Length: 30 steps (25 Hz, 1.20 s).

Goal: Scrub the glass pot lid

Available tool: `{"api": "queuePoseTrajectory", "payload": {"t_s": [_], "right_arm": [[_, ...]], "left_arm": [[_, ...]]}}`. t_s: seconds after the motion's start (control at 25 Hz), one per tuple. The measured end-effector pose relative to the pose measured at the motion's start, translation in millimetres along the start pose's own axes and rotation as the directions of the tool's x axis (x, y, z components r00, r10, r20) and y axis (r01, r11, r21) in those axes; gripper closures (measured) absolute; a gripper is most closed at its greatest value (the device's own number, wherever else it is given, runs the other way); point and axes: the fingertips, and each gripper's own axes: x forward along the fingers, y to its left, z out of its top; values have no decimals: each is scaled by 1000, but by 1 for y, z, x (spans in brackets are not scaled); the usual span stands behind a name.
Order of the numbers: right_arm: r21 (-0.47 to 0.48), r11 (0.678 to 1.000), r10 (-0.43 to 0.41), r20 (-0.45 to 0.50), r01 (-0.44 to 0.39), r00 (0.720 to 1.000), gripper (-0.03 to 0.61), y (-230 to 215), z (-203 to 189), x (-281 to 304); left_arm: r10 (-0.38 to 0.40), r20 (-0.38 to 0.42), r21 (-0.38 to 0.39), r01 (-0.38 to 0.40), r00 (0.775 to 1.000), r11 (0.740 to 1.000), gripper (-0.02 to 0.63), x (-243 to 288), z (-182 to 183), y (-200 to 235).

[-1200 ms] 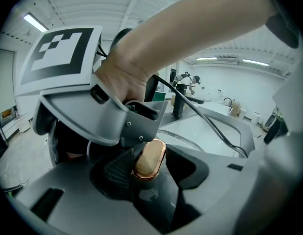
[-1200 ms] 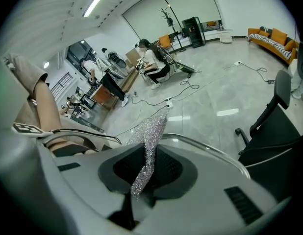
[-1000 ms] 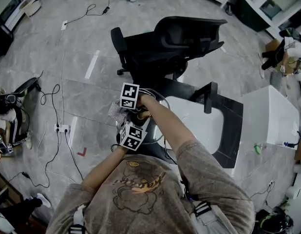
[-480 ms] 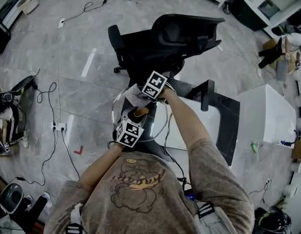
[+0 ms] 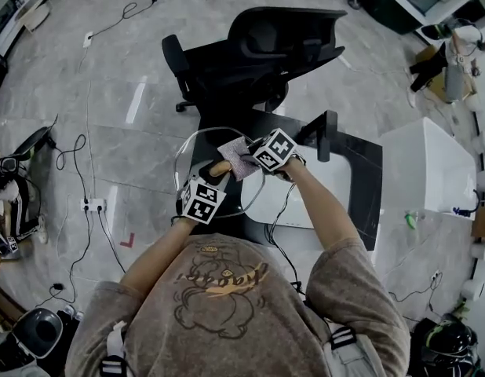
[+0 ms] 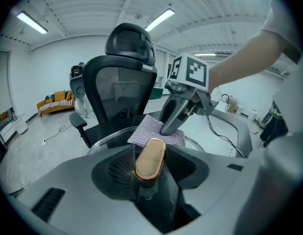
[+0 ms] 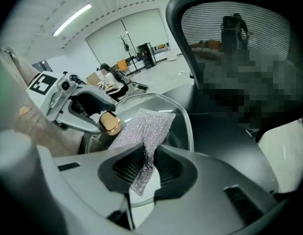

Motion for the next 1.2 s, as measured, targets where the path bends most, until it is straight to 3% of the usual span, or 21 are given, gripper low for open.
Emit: {"api": "queuePoseTrajectory", "payload": {"t_s": [0.28,0.68,0.84,1.2], "right_arm": [[106,994,-44,67,36,997,500,40,-34,-6],[292,954,-109,109,73,988,500,72,-58,-5],[298,953,-92,105,57,990,499,97,-59,6],[208,969,-144,42,132,989,489,122,-26,28]], "left_arm": [[-26,-20,2,26,999,1000,411,0,0,0],[-74,-71,-2,74,995,997,416,2,2,0],[-97,-95,-2,97,991,995,419,3,-1,1],[-126,-169,-38,121,978,992,419,1,1,2]]}}
